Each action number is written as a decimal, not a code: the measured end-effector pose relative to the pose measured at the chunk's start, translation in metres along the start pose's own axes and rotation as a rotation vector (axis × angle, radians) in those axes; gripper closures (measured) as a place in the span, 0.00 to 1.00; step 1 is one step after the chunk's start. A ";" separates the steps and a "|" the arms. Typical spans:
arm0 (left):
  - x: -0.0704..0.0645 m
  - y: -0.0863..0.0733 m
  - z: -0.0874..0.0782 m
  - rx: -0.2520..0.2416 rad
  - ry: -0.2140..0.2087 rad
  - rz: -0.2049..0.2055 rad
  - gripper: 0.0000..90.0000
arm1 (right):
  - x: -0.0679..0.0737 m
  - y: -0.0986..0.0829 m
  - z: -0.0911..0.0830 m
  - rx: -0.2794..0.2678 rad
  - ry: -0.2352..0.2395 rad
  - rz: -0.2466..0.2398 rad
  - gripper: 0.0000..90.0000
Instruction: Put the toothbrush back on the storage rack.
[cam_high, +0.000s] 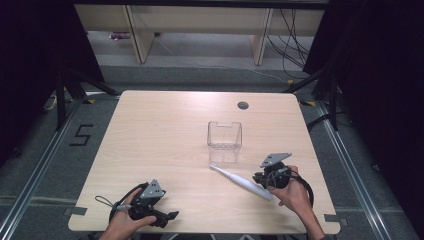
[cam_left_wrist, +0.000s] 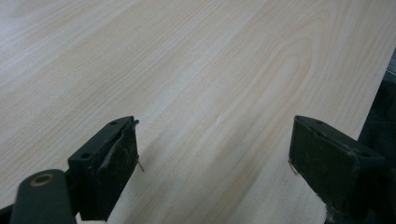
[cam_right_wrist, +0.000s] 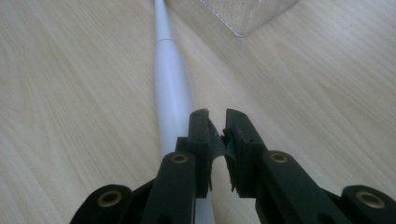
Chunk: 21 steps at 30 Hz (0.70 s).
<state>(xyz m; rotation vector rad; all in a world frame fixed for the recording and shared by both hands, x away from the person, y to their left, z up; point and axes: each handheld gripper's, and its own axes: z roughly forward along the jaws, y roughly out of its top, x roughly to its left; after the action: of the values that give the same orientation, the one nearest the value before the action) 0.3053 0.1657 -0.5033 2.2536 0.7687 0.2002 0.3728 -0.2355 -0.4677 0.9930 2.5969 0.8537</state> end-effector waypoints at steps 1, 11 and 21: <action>0.000 0.000 0.000 0.000 0.000 0.001 0.17 | 0.000 0.002 -0.001 0.016 0.003 -0.005 0.85; 0.000 0.000 0.000 0.003 -0.003 -0.003 0.17 | 0.009 0.016 0.005 0.064 0.020 -0.085 0.69; 0.000 0.000 0.000 0.000 0.001 0.000 0.17 | 0.013 0.029 0.012 0.123 0.049 -0.130 0.61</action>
<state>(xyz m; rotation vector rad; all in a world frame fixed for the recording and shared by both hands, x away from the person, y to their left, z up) 0.3054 0.1657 -0.5035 2.2539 0.7689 0.2018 0.3836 -0.2042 -0.4604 0.8324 2.7490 0.7026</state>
